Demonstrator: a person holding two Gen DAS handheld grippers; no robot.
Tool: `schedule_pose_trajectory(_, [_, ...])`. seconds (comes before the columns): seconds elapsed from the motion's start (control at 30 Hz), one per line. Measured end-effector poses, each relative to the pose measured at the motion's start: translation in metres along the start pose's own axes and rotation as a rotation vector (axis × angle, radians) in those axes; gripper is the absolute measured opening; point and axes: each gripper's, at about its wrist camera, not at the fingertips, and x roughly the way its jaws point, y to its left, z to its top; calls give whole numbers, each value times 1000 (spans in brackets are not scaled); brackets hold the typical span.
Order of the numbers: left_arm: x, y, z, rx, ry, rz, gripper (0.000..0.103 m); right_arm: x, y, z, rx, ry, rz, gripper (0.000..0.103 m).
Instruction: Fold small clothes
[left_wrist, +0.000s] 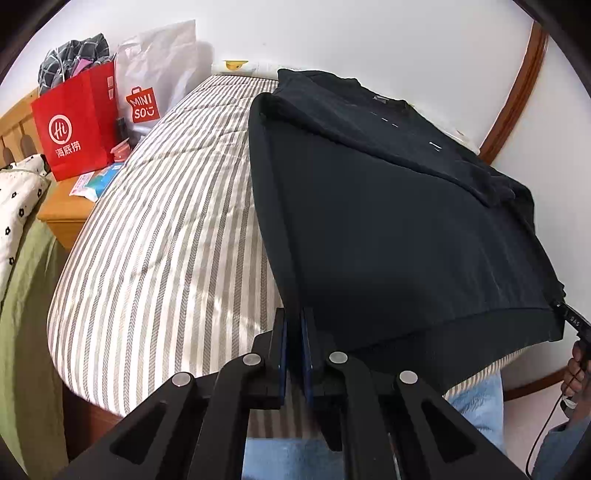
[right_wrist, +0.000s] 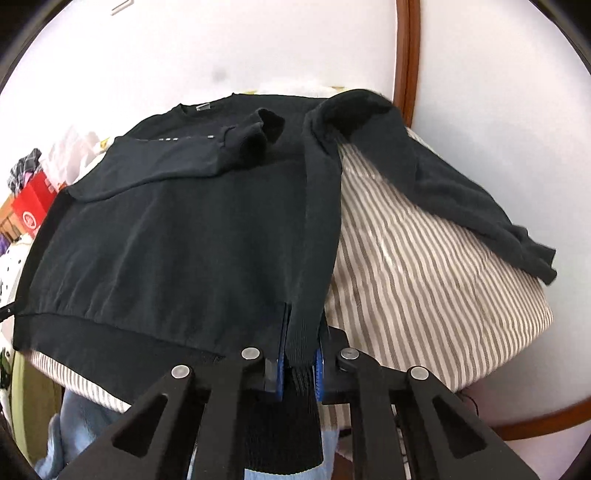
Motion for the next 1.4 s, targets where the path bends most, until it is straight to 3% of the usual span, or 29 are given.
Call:
schedule_pose_trajectory(0.1, [-2,1,3,18,-12,10,15,3,3,4,-27,5,-27,22])
schedule_pose_trajectory(0.2, [-5,0,10,21,-17,44,33,-8,2,14,-16,-39,-29,34])
schedule_pose_trajectory(0.27, [-8,-2,17,22,-32,57,53,-19,5,30,-20,-79,-29,47])
schedule_pose_trajectory(0.33, [-11,-3,26,17,-54,58,61,-20,14,52,-44,-114,-19,57])
schedule_pose_trajectory(0.53, [-5,-7,62,2,-77,73,61,10,44,124,-38,-160,13,62])
schedule_pose_trajectory(0.77, [25,-6,101,-39,-64,73,61,75,82,190,-109,-172,-77,62])
schedule_pose_trajectory(0.93, [49,-9,127,-48,-58,84,61,124,96,205,-190,-123,-130,61])
schedule_pose_trajectory(1.1, [65,-7,143,-19,-50,109,61,166,73,189,-190,-9,-331,59])
schedule_pose_trajectory(1.23, [73,-3,154,12,-46,155,61,149,63,191,-150,-10,-303,59])
schedule_pose_trajectory(1.3, [75,1,160,17,-55,162,61,131,72,202,-162,-70,-311,60])
schedule_pose_trajectory(1.4, [80,9,171,5,-55,180,61,116,104,228,-195,-123,-211,60])
